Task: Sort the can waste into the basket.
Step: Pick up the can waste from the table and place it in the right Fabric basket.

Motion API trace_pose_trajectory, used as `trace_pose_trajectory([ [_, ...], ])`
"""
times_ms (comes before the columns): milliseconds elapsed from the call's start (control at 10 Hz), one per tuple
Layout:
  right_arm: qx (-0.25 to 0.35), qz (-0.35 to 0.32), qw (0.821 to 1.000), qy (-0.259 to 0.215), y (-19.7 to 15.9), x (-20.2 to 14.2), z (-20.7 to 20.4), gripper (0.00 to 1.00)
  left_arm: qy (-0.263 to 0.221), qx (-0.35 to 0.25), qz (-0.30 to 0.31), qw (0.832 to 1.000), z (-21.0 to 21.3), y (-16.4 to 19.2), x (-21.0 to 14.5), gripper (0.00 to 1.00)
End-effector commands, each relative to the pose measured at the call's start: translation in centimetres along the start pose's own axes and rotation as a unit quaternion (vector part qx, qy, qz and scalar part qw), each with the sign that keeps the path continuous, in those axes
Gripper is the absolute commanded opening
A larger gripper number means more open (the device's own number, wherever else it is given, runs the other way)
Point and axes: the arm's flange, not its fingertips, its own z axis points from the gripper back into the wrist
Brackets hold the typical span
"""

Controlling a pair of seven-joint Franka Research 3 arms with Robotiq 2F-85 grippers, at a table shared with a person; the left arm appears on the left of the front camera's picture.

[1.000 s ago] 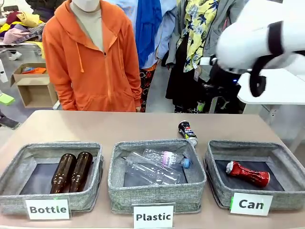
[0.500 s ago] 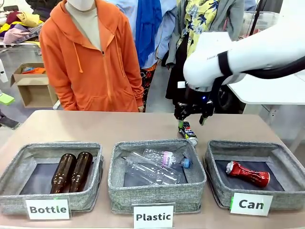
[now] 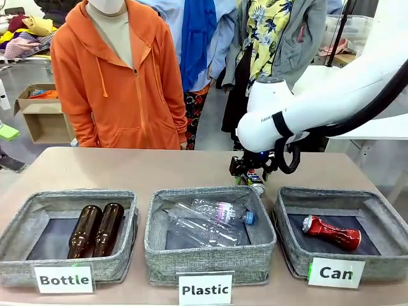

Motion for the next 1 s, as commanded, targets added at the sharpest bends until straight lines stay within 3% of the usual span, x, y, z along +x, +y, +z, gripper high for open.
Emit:
trace_pose_trajectory([
  [0,-0.02,-0.017,0.999,-0.021,0.8,0.44,0.17,1.0,0.002,0.001,0.0,1.0,0.02,-0.18,-0.19,1.0],
  [100,-0.021,-0.016,0.999,-0.021,0.86,0.44,0.22,1.0,0.002,0.001,0.0,1.0,0.02,-0.18,-0.19,1.0],
  [200,-0.024,-0.012,0.999,-0.018,0.9,0.47,0.26,0.44,0.002,0.001,0.0,1.0,0.02,-0.18,-0.19,1.0],
  [300,-0.024,-0.013,1.0,-0.014,0.85,0.64,0.28,0.44,0.002,0.001,0.0,1.0,0.02,-0.18,-0.19,1.0],
  [400,-0.022,-0.015,1.0,-0.012,0.74,0.77,0.3,0.0,0.002,0.001,0.0,1.0,0.02,-0.18,-0.19,1.0],
  [600,-0.019,-0.016,1.0,-0.012,0.64,0.71,0.28,0.0,0.002,0.001,0.0,1.0,0.02,-0.18,-0.19,1.0],
  [700,-0.017,-0.017,1.0,-0.013,0.64,0.84,0.26,0.18,0.002,0.001,0.0,1.0,0.02,-0.18,-0.19,1.0],
  [900,-0.018,-0.015,1.0,-0.013,0.54,0.91,0.5,0.0,0.002,0.001,0.0,1.0,0.02,-0.18,-0.19,1.0],
])
